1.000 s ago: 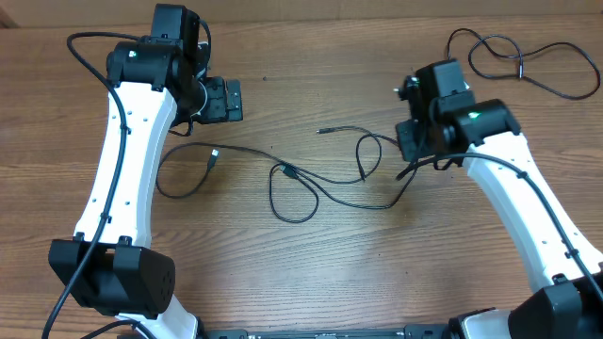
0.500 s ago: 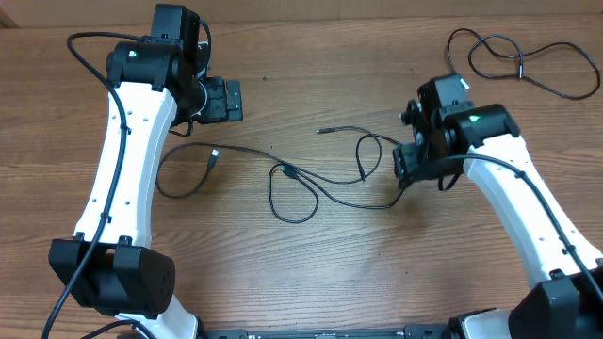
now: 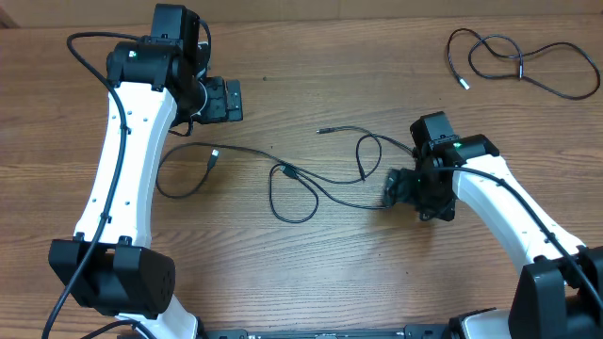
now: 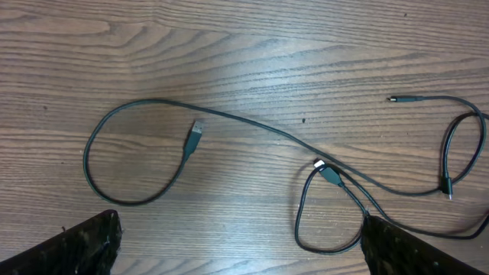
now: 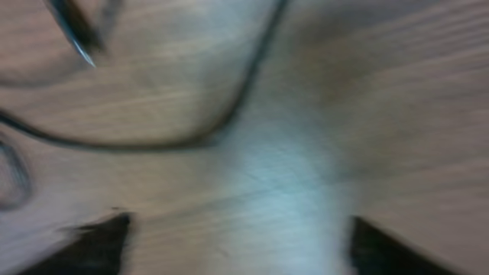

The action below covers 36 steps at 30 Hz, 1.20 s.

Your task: Untangle cables

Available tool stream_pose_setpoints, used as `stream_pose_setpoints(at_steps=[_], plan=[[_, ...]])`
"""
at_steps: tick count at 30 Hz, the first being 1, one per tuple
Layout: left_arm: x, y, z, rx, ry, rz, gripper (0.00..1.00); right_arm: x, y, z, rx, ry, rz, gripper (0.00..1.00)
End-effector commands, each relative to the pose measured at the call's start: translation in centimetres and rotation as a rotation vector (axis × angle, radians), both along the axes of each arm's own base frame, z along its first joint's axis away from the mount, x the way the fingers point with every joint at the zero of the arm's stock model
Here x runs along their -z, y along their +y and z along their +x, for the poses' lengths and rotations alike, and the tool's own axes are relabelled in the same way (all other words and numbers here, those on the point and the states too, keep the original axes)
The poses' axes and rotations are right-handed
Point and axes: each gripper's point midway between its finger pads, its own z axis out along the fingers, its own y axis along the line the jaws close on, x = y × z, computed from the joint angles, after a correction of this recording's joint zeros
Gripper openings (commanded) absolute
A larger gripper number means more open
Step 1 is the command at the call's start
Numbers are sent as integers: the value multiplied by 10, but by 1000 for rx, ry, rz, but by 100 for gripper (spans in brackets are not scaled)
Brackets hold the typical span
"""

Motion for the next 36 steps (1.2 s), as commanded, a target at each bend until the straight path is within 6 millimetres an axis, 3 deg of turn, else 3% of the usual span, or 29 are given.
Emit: stream_pose_setpoints(at_steps=[1,6,13,20,29,36], plan=[[-2,-2,0,30,-9,-2,100,-10,31,10,119,-7,179,100],[-2,-3,0,30,-9,-2,100,-22,57,27,98,-66,331,100],[-2,-2,0,30,-9,-2,100,-2,18,16,503,8,77,100],[-2,-2,0,30,-9,-2,100,2,18,10,681,-28,-37,100],[-2,-2,0,30,-9,-2,100,12,24,13,749,-69,-98,100],[-2,-2,0,30,-9,-2,100,41,31,7,740,22,-125,100]])
